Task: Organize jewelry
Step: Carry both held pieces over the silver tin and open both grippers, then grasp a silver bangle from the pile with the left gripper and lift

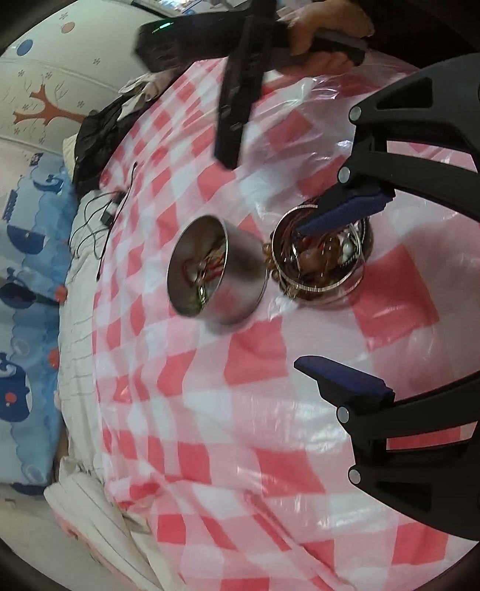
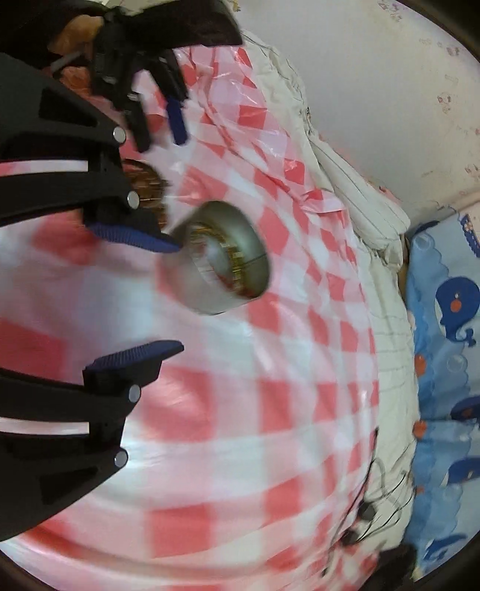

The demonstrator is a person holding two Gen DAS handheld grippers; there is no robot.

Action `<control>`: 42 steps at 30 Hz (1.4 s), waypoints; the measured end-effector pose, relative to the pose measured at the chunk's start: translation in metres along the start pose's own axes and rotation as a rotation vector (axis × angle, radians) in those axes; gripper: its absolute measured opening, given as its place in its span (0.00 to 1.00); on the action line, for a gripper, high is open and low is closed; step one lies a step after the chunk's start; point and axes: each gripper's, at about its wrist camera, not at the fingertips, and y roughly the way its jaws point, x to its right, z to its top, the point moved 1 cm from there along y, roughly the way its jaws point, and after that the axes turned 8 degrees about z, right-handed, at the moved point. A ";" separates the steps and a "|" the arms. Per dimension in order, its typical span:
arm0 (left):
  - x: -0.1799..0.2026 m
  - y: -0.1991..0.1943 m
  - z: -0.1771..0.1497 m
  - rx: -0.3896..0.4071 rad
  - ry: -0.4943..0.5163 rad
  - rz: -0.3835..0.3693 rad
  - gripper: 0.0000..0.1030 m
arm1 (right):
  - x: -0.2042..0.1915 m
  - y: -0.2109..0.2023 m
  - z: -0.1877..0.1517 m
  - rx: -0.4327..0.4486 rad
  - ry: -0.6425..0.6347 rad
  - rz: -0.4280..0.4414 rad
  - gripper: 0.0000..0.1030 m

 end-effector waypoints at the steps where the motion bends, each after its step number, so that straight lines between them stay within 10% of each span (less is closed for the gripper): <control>1: 0.002 0.001 -0.001 -0.001 0.009 -0.004 0.63 | 0.002 -0.003 -0.008 -0.005 0.016 -0.004 0.50; 15: 0.028 0.011 -0.001 0.050 0.145 0.068 0.62 | -0.014 0.005 -0.018 -0.016 -0.045 -0.015 0.60; 29: 0.034 0.031 0.004 0.033 0.201 0.113 0.04 | -0.018 0.010 -0.020 -0.025 -0.053 -0.010 0.63; 38: 0.004 0.014 0.013 0.055 0.004 -0.019 0.03 | -0.024 0.012 -0.022 -0.035 -0.080 -0.002 0.63; 42: -0.001 0.010 0.016 0.071 0.021 0.045 0.03 | -0.032 0.015 -0.024 -0.047 -0.113 0.009 0.63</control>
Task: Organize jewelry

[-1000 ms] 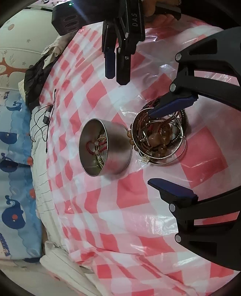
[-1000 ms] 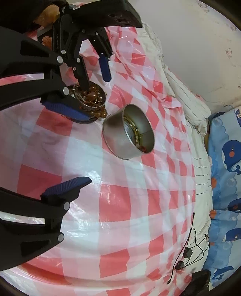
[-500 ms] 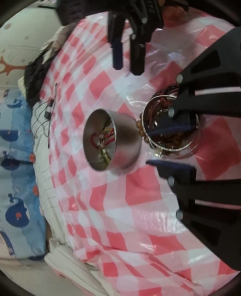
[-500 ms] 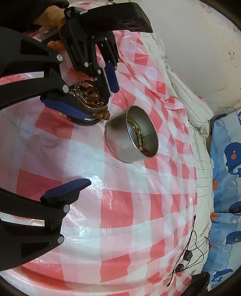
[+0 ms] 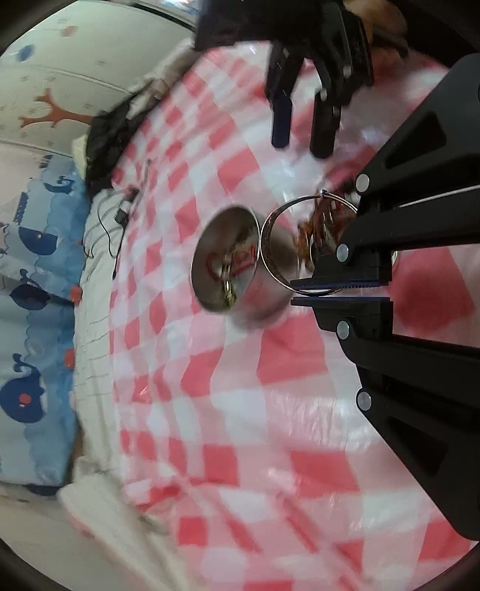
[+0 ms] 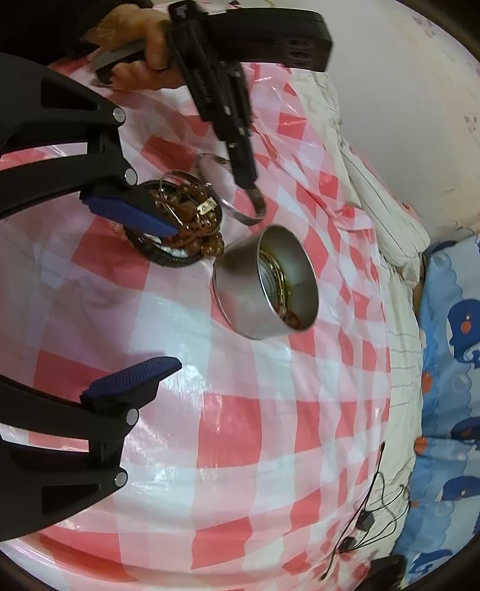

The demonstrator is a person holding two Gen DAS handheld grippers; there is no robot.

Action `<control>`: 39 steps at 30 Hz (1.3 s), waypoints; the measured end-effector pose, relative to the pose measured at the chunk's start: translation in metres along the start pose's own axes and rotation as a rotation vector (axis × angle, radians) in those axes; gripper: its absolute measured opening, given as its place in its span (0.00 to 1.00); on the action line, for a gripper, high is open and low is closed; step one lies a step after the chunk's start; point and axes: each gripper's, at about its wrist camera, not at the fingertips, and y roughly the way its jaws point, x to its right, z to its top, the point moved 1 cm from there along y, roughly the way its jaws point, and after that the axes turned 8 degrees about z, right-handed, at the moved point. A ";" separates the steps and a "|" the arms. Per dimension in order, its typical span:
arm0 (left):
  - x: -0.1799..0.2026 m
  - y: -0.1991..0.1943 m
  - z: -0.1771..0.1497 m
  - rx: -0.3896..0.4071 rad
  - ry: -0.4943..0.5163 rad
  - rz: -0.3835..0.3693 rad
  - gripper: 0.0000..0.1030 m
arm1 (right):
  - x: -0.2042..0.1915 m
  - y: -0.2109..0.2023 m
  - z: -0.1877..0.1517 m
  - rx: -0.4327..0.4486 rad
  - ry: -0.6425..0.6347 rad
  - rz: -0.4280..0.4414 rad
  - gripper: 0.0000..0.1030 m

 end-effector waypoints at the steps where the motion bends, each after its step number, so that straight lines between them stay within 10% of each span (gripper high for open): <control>1: -0.001 0.000 0.000 0.000 -0.011 -0.009 0.03 | -0.002 0.000 0.000 -0.001 -0.008 0.009 0.63; 12: -0.012 -0.006 0.004 0.019 -0.059 -0.012 0.03 | -0.033 0.022 -0.002 -0.014 -0.131 0.046 0.60; 17: -0.014 -0.006 0.005 0.021 -0.067 -0.011 0.03 | -0.045 0.031 -0.009 -0.068 -0.216 -0.007 0.03; 28: -0.017 -0.007 0.006 0.025 -0.074 0.000 0.03 | -0.029 -0.030 0.012 0.166 -0.039 0.347 0.03; 31: -0.018 -0.007 0.006 0.024 -0.079 -0.001 0.03 | -0.027 -0.018 0.012 0.105 -0.027 0.290 0.08; 32: -0.018 -0.007 0.006 0.023 -0.081 -0.001 0.03 | -0.027 -0.015 0.011 0.090 -0.027 0.263 0.37; 34: -0.018 -0.007 0.006 0.023 -0.081 -0.002 0.03 | -0.036 -0.006 0.007 0.079 -0.083 0.179 0.61; 39: -0.018 -0.006 0.005 0.022 -0.080 -0.005 0.03 | -0.051 0.023 -0.001 -0.011 -0.205 0.028 0.42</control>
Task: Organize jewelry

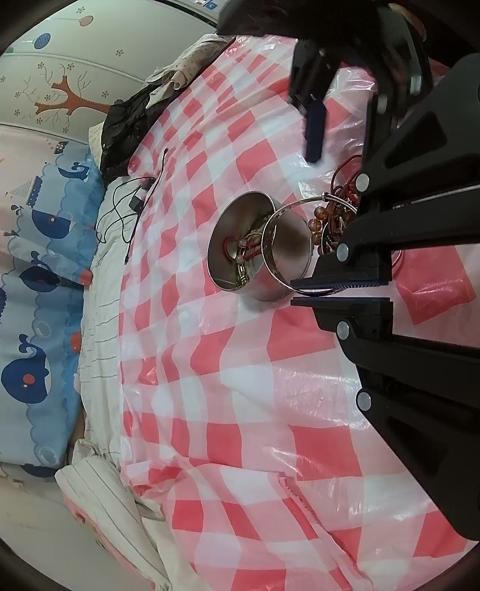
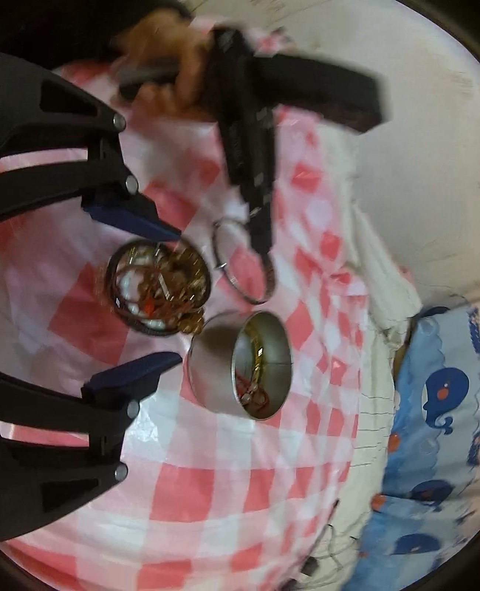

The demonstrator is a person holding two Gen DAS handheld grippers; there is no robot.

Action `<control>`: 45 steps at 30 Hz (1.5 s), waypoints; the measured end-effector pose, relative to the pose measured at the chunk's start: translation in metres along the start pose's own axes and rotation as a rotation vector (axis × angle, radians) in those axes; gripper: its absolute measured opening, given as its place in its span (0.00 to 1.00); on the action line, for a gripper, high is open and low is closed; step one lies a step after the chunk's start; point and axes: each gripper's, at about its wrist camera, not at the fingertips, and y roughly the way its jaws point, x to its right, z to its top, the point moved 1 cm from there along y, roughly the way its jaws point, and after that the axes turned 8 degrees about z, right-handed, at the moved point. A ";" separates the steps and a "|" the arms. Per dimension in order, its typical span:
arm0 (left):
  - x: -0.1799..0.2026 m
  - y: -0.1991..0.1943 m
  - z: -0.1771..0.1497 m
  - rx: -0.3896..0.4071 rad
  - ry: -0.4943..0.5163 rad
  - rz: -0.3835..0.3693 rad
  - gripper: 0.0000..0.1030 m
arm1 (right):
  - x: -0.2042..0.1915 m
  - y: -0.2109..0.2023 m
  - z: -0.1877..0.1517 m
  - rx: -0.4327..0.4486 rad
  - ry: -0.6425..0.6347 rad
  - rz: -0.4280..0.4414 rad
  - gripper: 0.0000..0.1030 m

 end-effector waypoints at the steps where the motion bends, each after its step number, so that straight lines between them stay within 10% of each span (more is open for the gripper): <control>1: 0.000 0.000 0.000 0.000 0.000 -0.001 0.03 | 0.002 0.007 -0.002 -0.025 0.004 -0.007 0.28; 2: 0.000 0.000 0.000 0.000 0.001 -0.001 0.03 | 0.005 0.010 -0.004 -0.035 0.007 -0.005 0.04; 13: -0.001 0.000 0.000 0.004 -0.008 0.004 0.03 | 0.035 -0.067 0.012 0.327 0.197 0.412 0.02; 45: 0.030 0.068 0.063 -0.042 0.117 0.050 0.08 | 0.086 -0.040 0.090 0.305 0.247 0.324 0.02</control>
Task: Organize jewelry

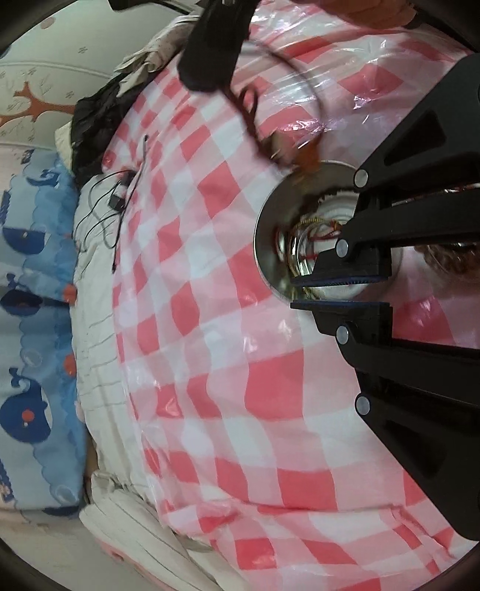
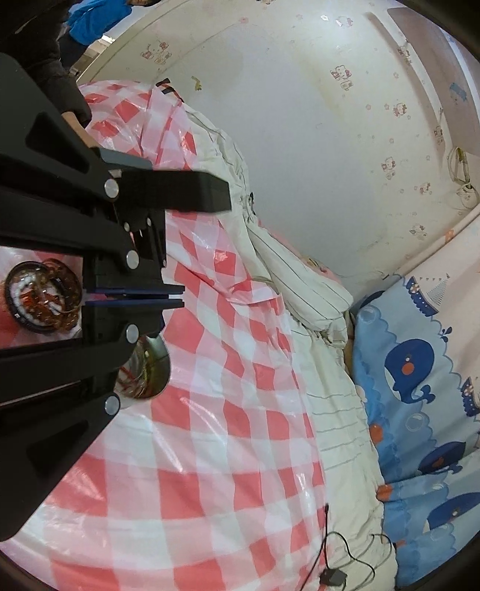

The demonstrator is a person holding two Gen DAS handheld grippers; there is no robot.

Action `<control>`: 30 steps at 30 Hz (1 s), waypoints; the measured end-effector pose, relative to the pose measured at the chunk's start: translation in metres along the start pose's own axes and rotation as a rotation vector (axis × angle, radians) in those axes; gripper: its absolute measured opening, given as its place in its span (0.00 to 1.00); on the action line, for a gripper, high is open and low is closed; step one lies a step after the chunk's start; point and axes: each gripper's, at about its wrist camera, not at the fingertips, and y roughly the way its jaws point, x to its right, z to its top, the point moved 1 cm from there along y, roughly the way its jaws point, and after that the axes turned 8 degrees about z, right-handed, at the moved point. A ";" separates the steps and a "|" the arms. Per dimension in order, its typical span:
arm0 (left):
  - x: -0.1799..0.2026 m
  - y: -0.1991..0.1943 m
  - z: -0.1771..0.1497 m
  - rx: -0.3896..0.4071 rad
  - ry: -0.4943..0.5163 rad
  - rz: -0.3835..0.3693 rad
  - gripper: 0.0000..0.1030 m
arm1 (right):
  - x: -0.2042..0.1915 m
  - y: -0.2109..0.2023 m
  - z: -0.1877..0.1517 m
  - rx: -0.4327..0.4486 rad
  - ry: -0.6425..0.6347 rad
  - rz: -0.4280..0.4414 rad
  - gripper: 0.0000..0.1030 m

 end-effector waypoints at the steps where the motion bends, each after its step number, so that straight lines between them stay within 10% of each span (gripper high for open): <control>1: -0.005 -0.003 0.000 0.003 -0.010 0.004 0.10 | 0.001 0.005 0.002 -0.002 0.009 0.017 0.02; 5: -0.029 -0.020 -0.003 0.024 -0.069 0.020 0.22 | 0.003 0.017 0.007 -0.009 0.023 0.014 0.03; 7: -0.037 -0.028 -0.008 0.029 -0.092 0.026 0.26 | 0.012 0.030 0.004 -0.071 0.005 -0.119 0.04; 10: -0.040 -0.039 -0.021 0.026 -0.098 0.027 0.30 | 0.028 0.035 -0.011 -0.131 -0.003 -0.291 0.44; 30: -0.014 -0.096 -0.142 -0.002 -0.166 0.039 0.45 | -0.007 -0.042 -0.140 -0.108 0.034 -0.481 0.60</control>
